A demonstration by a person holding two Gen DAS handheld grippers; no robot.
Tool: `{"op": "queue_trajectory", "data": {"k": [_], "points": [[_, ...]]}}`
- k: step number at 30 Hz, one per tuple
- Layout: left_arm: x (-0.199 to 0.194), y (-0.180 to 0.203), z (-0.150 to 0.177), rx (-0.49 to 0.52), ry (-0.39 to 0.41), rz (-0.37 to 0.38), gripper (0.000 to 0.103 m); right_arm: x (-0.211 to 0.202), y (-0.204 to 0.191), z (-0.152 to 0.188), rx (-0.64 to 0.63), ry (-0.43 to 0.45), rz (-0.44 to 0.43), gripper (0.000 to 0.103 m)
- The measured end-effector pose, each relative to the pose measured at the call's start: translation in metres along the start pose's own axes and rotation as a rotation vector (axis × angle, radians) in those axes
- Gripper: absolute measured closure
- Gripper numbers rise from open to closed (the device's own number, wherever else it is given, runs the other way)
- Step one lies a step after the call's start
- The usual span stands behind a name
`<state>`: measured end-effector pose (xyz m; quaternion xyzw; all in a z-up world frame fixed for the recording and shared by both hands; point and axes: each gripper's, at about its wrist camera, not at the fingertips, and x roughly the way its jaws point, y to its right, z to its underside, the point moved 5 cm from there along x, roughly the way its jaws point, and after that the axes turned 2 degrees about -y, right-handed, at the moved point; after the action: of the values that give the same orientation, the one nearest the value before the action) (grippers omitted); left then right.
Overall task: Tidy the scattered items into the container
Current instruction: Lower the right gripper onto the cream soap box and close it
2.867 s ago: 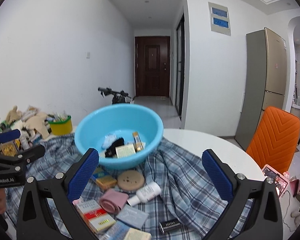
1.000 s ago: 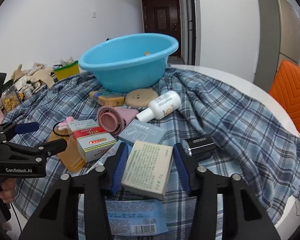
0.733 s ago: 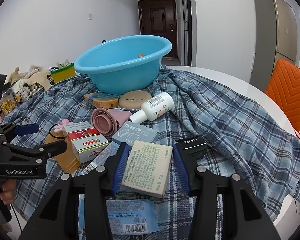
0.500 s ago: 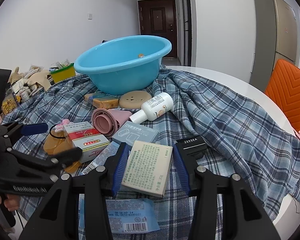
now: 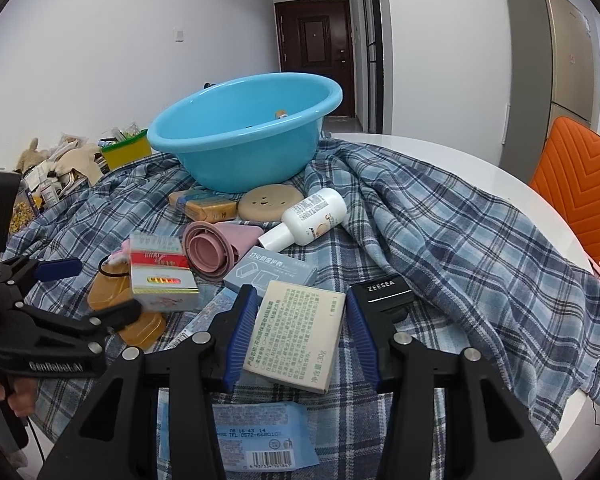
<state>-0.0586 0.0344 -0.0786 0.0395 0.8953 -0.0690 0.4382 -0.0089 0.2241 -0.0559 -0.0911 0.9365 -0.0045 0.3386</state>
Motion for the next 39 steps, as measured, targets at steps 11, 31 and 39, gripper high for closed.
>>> {"op": "queue_trajectory", "data": {"k": [11, 31, 39], "points": [[-0.005, -0.051, -0.002, -0.117, 0.015, -0.012, 0.0, 0.004, -0.003, -0.002, 0.0, -0.001, -0.01, 0.058], [0.015, -0.028, -0.015, -0.039, -0.026, -0.067, 0.0, 0.024, -0.038, -0.044, 0.05, -0.014, -0.265, 0.061], [0.011, -0.067, -0.013, -0.102, -0.016, -0.111, 0.0, 0.036, -0.066, -0.039, 0.02, -0.047, -0.303, 0.061]]}}
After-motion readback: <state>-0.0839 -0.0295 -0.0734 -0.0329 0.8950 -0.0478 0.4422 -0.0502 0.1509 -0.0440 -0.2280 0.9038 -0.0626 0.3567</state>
